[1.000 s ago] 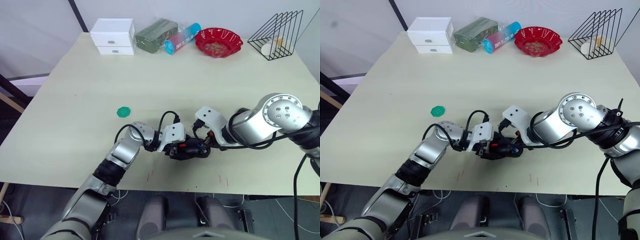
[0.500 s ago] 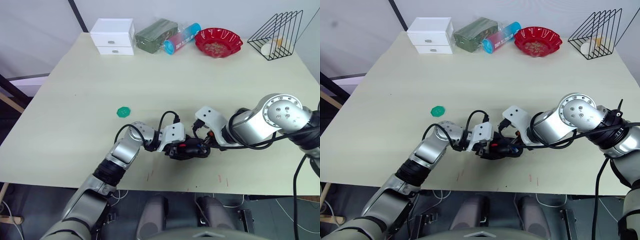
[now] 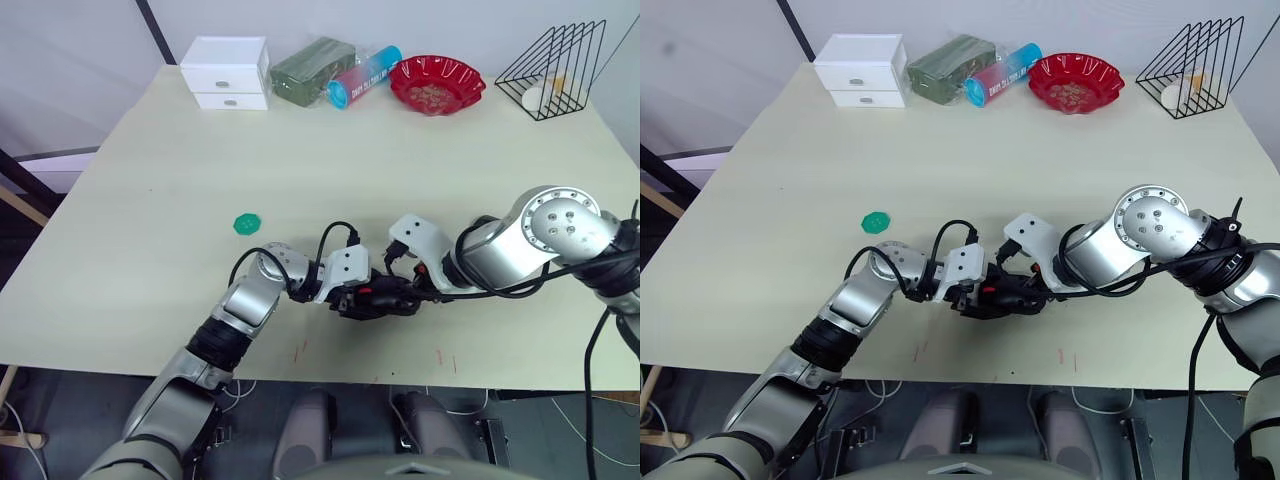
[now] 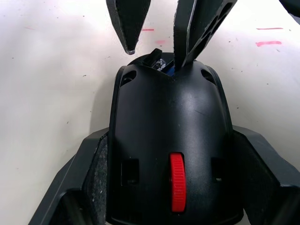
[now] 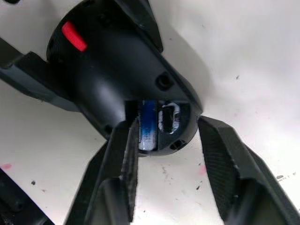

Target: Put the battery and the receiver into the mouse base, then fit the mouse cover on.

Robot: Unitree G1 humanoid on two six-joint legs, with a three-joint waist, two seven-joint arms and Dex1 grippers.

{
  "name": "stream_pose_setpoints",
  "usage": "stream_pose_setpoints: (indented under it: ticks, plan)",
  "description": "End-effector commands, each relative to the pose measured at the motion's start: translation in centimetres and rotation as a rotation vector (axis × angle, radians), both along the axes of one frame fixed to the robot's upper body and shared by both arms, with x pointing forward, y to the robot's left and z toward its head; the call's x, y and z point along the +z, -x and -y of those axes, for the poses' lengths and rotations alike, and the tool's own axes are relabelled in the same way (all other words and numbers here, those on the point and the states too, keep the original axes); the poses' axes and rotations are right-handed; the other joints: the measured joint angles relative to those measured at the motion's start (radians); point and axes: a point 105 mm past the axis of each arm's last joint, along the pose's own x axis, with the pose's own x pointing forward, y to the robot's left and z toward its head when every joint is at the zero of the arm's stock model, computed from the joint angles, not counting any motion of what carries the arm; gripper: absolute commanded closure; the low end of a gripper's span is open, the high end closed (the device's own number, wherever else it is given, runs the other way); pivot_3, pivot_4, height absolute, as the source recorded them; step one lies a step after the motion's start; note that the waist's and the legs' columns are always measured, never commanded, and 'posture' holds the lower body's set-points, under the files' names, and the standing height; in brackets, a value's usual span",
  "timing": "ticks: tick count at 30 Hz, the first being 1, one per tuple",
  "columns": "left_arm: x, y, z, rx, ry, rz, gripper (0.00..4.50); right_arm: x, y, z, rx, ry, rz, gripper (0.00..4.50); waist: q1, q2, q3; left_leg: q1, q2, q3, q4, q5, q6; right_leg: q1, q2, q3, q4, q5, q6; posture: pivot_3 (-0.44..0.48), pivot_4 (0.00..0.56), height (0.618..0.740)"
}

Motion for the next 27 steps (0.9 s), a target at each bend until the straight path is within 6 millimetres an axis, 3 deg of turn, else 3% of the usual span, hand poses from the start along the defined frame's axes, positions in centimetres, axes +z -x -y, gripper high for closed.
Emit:
stream_pose_setpoints:
  ticks: [1,11,20,27]
  plan:
    - [-1.5,0.6,0.2,-0.012,-0.048,-0.04,1.53,0.6,0.8,-0.9,0.056,-0.032,-0.014,2.73,0.0,0.0,0.0,0.0,0.0,0.0,0.0,0.0,0.0,0.0,0.0,0.0,0.0,0.0,0.0,0.0,0.15,0.74]
    - [-1.5,0.6,0.2,-0.015,-0.05,-0.04,1.53,3.0,0.6,-0.6,0.078,-0.092,0.026,2.73,0.001,0.0,0.0,0.0,0.0,0.0,0.0,0.0,0.0,0.0,0.0,0.0,0.0,0.0,0.0,0.0,0.15,0.74]
    - [-1.4,0.6,0.1,-0.017,-0.054,-0.038,1.53,4.7,1.5,1.6,0.083,-0.115,0.085,2.73,0.003,0.0,0.0,-0.001,0.0,-0.001,0.0,0.0,0.0,0.0,-0.001,-0.001,-0.001,0.0,0.0,0.0,0.15,0.74]
    - [-1.4,0.6,-0.2,-0.018,-0.061,-0.036,1.53,4.6,1.5,3.3,0.045,-0.193,0.162,2.73,0.001,0.0,0.0,-0.002,0.0,-0.001,0.0,0.0,0.0,0.0,-0.001,-0.001,-0.002,0.0,0.0,0.0,0.15,0.74]
